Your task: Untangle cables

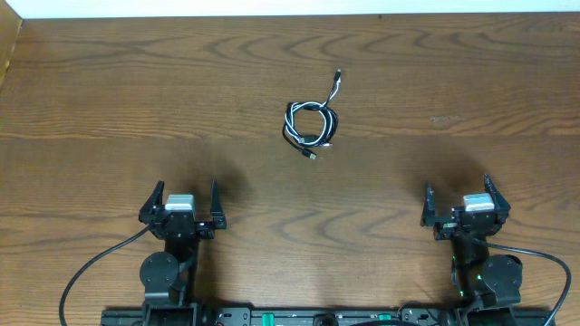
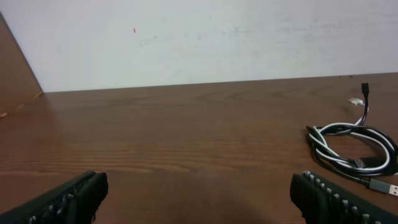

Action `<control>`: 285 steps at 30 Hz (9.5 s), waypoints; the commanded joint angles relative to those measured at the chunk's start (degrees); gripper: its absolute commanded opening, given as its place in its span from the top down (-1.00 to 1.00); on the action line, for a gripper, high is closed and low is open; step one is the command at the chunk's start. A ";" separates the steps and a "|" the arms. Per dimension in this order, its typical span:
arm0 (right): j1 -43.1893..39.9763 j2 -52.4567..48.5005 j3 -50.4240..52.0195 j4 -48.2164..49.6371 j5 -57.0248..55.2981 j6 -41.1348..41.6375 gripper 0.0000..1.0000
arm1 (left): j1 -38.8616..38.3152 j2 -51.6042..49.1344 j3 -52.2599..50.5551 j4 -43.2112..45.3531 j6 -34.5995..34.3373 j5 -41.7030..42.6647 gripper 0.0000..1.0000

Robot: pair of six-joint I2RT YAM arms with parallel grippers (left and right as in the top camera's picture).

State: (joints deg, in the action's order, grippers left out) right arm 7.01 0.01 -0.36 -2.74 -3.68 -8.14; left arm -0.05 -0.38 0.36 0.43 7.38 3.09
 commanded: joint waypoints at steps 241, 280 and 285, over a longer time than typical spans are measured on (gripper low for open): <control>0.59 -91.45 -73.57 -48.46 29.14 16.28 -0.54 | -20.13 -116.93 95.49 -43.98 -21.46 10.32 0.50; 0.61 -93.35 -73.40 -48.78 29.14 16.26 -0.60 | -21.53 -122.16 95.56 -40.39 -22.53 14.75 0.86; 0.61 -93.35 -73.40 -47.21 30.82 16.94 -0.54 | -21.57 -112.91 95.56 -41.97 -22.56 23.19 0.86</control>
State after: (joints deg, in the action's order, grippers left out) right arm 7.31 -93.27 -72.79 -50.65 25.82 7.51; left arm -21.28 -121.58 95.09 -41.21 -15.07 19.18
